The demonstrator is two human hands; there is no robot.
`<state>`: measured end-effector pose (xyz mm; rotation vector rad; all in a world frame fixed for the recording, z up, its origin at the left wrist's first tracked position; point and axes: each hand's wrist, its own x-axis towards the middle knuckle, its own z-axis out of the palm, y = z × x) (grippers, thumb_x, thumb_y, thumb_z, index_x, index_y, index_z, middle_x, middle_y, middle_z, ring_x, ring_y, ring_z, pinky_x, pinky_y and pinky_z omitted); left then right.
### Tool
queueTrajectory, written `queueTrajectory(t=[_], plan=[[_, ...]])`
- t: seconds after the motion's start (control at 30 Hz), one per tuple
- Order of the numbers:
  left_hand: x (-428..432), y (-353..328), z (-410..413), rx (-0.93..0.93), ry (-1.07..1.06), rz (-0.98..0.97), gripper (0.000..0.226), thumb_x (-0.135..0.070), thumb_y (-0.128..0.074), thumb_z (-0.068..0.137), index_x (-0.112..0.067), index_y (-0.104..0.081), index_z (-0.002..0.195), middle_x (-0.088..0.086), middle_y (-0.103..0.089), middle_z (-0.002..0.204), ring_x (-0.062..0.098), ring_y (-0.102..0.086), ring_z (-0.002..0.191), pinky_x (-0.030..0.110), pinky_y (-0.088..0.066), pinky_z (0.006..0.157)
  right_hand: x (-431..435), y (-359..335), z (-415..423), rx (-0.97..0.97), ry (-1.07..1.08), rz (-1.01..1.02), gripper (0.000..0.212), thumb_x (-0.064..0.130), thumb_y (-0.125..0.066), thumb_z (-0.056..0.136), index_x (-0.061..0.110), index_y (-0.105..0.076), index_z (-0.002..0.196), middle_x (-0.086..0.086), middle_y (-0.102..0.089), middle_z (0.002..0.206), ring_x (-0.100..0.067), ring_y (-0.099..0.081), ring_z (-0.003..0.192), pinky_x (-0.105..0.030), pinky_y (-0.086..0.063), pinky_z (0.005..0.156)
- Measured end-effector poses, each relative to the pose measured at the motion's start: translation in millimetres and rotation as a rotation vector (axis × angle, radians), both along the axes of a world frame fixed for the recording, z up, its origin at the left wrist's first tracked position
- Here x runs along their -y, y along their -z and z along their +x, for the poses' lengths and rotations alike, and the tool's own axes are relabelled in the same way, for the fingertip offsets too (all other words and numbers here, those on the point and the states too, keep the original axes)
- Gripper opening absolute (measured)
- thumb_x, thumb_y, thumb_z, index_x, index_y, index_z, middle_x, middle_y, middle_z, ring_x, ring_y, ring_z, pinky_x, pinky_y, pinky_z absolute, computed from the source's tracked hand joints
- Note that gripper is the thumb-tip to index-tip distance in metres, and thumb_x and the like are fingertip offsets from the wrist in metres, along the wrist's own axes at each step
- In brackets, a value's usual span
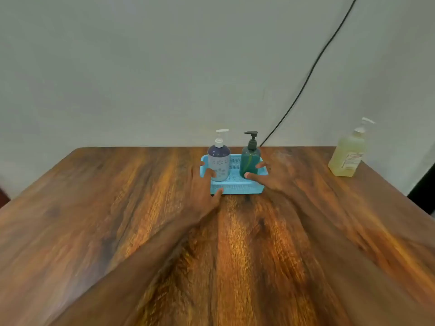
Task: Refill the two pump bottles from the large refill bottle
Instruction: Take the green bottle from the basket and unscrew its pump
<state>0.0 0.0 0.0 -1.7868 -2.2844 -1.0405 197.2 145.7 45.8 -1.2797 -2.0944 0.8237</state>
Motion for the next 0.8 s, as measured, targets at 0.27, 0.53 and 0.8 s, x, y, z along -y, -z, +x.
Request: queueTrajectory(t=[0.27, 0.53, 0.8], plan=[[6, -6, -14, 0.146, -0.078, -0.053, 0.04, -0.033, -0.077, 0.096, -0.013, -0.07, 0.13, 0.007, -0.073, 0.125, 0.008, -0.061, 0.099, 0.011, -0.042, 0.077, 19, 25, 8, 0.12, -0.027, 0.05, 0.034, 0.035, -0.084, 0.081, 0.019, -0.075, 0.109, 0.0, -0.07, 0.113, -0.004, -0.056, 0.086, -0.014, -0.038, 0.062], [56, -11, 1, 0.152, -0.006, -0.009, 0.04, -0.032, -0.08, 0.092, -0.012, -0.073, 0.126, 0.008, -0.074, 0.127, 0.009, -0.066, 0.101, 0.012, -0.05, 0.081, 61, 27, 34, 0.073, -0.021, 0.057, 0.026, 0.033, -0.084, 0.081, 0.022, -0.077, 0.104, 0.018, -0.064, 0.086, 0.004, -0.056, 0.074, -0.008, -0.035, 0.057], [130, -9, 27, 0.223, 0.019, 0.009, 0.033, -0.032, -0.086, 0.087, -0.016, -0.079, 0.115, 0.003, -0.078, 0.118, -0.001, -0.065, 0.092, -0.003, -0.046, 0.069, 129, 32, 64, 0.122, -0.036, 0.05, 0.023, 0.038, -0.08, 0.084, 0.026, -0.077, 0.103, 0.018, -0.065, 0.082, 0.0, -0.061, 0.073, -0.01, -0.038, 0.056]])
